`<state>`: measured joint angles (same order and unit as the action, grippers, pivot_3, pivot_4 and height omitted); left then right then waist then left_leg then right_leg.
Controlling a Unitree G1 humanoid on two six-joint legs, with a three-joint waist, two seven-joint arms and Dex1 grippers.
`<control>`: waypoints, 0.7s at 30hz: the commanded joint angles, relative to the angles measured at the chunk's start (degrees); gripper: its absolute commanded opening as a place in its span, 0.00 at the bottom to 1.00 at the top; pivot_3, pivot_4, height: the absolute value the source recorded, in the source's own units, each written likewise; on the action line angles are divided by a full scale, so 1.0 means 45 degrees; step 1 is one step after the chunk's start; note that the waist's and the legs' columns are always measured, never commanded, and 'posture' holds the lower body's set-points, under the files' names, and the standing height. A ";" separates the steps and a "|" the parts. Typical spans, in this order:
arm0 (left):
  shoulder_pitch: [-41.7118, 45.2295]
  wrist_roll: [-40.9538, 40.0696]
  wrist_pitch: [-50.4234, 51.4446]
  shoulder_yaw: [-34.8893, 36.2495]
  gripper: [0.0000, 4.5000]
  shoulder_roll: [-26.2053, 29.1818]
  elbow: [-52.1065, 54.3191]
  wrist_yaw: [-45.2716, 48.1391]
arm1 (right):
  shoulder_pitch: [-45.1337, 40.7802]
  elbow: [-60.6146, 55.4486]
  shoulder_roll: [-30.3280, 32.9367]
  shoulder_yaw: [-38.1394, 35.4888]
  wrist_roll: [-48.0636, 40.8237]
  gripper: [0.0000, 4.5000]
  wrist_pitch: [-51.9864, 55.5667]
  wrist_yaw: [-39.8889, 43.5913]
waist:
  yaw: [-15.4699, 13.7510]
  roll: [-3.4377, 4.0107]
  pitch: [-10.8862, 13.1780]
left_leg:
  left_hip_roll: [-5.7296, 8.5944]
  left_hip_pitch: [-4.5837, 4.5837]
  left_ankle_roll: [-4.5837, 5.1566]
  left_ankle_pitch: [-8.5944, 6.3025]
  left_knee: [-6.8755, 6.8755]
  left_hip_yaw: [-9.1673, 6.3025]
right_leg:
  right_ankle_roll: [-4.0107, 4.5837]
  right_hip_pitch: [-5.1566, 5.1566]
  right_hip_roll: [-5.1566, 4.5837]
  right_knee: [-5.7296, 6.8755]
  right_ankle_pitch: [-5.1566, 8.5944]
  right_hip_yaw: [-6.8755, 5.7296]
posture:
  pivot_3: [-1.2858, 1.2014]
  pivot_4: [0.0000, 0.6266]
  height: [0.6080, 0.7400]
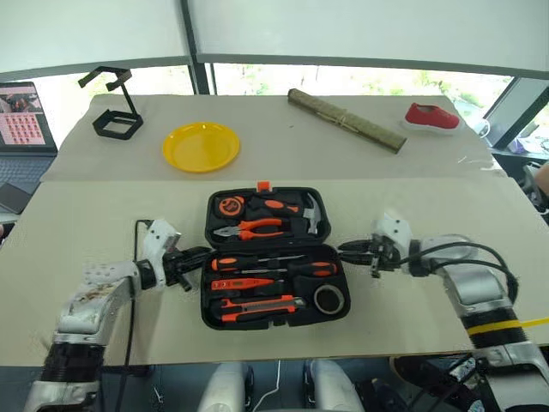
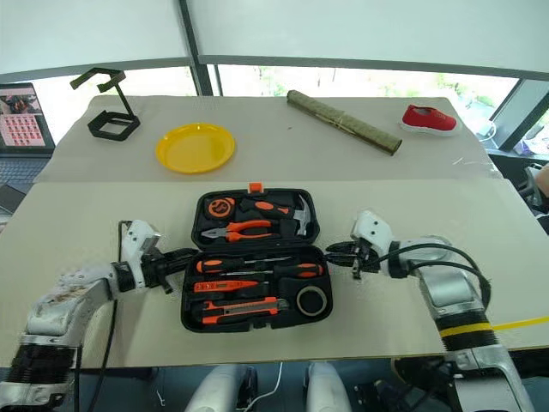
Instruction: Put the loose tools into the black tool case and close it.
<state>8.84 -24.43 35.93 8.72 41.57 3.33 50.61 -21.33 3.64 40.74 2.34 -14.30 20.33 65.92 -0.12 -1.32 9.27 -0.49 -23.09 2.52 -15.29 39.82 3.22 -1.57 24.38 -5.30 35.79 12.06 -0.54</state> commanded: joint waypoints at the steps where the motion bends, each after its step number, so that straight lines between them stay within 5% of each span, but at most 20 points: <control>1: -0.0009 -0.1372 0.3066 0.1215 0.54 0.1638 0.0955 0.0360 | -0.0850 -0.2000 0.0944 -0.0802 -0.0936 0.55 0.4008 -0.0913 | 0.0133 0.0001 0.0002 | -0.0011 0.0002 -0.0002 0.0001 0.0000 0.0000 | 0.0004 0.0000 0.0008 0.0000 0.0001 -0.0002 | 0.52 0.24 1.00; 4: 0.1309 -0.2296 0.6217 0.1136 0.78 0.2726 0.1476 -0.0127 | -0.2704 -0.2614 0.0887 -0.1014 -0.2395 0.80 0.8158 -0.1621 | 0.0210 0.0000 0.0009 | -0.0020 0.0002 -0.0029 0.0018 0.0005 0.0003 | 0.0014 0.0023 0.0004 0.0035 0.0005 -0.0002 | 0.52 0.24 1.00; 7: 0.3124 -0.2167 0.7838 0.0890 0.99 0.2172 0.1270 -0.1655 | -0.4168 -0.2410 0.0493 -0.0585 -0.2601 0.99 1.0623 -0.2579 | 0.0139 -0.0001 0.0009 | -0.0023 0.0027 -0.0037 0.0025 0.0005 -0.0006 | 0.0019 -0.0001 0.0021 0.0036 0.0002 -0.0008 | 0.52 0.24 1.00; 12: 0.4960 -0.1975 0.9897 0.0516 0.99 0.0672 0.0854 -0.3478 | -0.5929 -0.1074 -0.0815 0.0385 -0.2032 0.99 1.2762 -0.4553 | 0.0040 -0.0010 0.0006 | 0.0018 0.0012 -0.0033 0.0024 0.0005 -0.0016 | 0.0009 -0.0014 0.0011 0.0044 -0.0003 -0.0006 | 0.52 0.24 1.00; 21: 0.5669 -0.1296 1.0103 0.0196 0.99 -0.0705 0.0063 -0.4973 | -0.6842 0.1441 -0.2394 0.0983 -0.0909 0.99 1.2273 -0.6726 | 0.0130 -0.0010 0.0007 | 0.0062 -0.0105 -0.0043 0.0033 0.0001 -0.0014 | -0.0010 0.0099 -0.0009 0.0067 -0.0017 -0.0004 | 0.52 0.24 1.00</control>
<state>33.31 -30.81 81.48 9.41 38.48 3.41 29.04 -50.60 9.68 30.02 7.63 -19.17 76.68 36.90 0.47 -1.37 9.30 -0.18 -23.59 2.27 -15.10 39.83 3.16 -1.62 24.85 -5.38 36.11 11.98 -0.56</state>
